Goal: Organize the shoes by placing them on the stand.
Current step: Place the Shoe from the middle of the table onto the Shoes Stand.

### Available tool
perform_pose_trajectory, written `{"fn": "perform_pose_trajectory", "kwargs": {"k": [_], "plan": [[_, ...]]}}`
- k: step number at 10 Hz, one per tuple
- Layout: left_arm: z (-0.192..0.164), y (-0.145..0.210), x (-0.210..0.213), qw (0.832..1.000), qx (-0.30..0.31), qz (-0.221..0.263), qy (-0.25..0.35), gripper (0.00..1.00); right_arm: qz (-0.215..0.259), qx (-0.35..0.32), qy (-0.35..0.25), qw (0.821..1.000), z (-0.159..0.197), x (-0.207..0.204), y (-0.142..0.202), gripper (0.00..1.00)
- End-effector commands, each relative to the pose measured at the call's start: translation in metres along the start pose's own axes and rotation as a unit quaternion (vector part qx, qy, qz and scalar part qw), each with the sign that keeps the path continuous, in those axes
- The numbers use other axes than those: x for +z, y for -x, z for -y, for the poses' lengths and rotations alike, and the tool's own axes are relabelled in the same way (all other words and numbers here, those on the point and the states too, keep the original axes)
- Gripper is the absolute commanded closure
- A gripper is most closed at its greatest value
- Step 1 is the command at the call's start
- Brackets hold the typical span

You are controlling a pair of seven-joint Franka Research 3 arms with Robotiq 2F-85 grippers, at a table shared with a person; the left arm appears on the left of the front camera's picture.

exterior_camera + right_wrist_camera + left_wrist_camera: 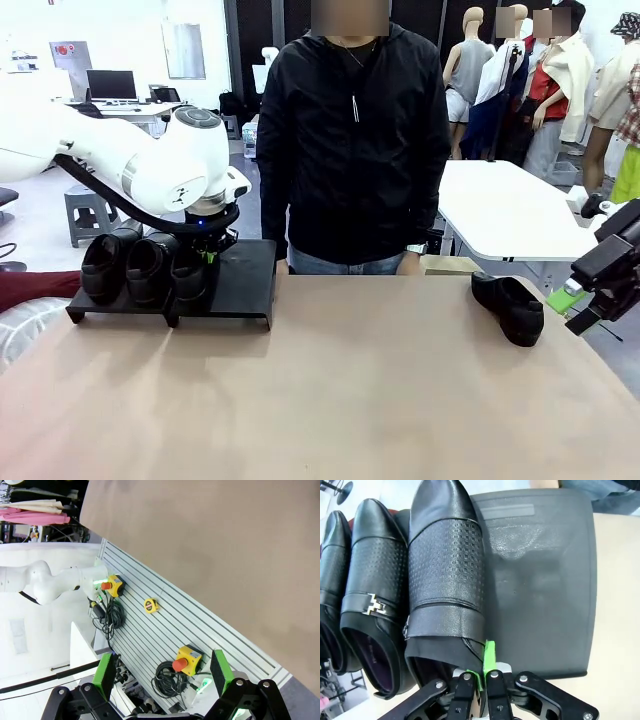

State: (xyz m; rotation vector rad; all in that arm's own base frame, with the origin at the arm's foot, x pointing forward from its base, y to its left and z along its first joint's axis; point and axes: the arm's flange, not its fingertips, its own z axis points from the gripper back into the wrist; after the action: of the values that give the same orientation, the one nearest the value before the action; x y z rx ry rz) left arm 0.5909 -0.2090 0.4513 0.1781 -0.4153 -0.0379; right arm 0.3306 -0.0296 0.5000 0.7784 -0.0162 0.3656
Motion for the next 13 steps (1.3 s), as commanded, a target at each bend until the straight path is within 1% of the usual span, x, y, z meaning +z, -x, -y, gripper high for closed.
{"fn": "perform_pose_trajectory", "kwargs": {"k": [1, 2, 3, 7, 9, 10, 11, 12, 13], "plan": [[0.006, -0.008, -0.002, 0.999, 0.016, 0.013, -0.025, 0.94, -0.002, 0.014, -0.001, 1.000, 0.001, 0.003, 0.001, 0.00], [0.008, -0.008, -0.003, 0.999, 0.017, 0.014, -0.024, 0.41, -0.002, 0.014, -0.001, 1.000, 0.001, 0.003, 0.001, 0.00], [0.008, -0.008, -0.002, 0.999, 0.017, 0.016, -0.023, 0.00, -0.002, 0.014, -0.001, 1.000, 0.001, 0.003, 0.001, 0.00], [-0.002, 0.003, 0.023, 0.998, 0.027, 0.047, -0.023, 0.00, -0.002, 0.014, -0.001, 1.000, 0.001, 0.003, 0.001, 0.00], [-0.008, 0.024, 0.053, 0.998, 0.016, 0.067, -0.007, 0.00, -0.002, 0.014, -0.001, 1.000, 0.001, 0.003, 0.001, 0.00], [-0.011, 0.041, 0.074, 0.997, -0.020, 0.067, 0.031, 0.00, -0.002, 0.014, -0.001, 1.000, 0.001, 0.003, 0.001, 0.00], [-0.008, 0.067, 0.097, 0.997, -0.041, 0.051, 0.051, 0.00, -0.002, 0.014, -0.001, 1.000, 0.001, 0.003, 0.001, 0.00], [-0.001, 0.094, 0.116, 0.989, -0.110, 0.033, 0.093, 0.00, -0.002, 0.014, -0.001, 1.000, 0.001, 0.003, 0.001, 0.00], [0.001, 0.119, 0.132, 0.981, -0.146, 0.026, 0.122, 0.00, -0.002, 0.014, -0.001, 1.000, 0.001, 0.003, 0.001, 0.00]]}}
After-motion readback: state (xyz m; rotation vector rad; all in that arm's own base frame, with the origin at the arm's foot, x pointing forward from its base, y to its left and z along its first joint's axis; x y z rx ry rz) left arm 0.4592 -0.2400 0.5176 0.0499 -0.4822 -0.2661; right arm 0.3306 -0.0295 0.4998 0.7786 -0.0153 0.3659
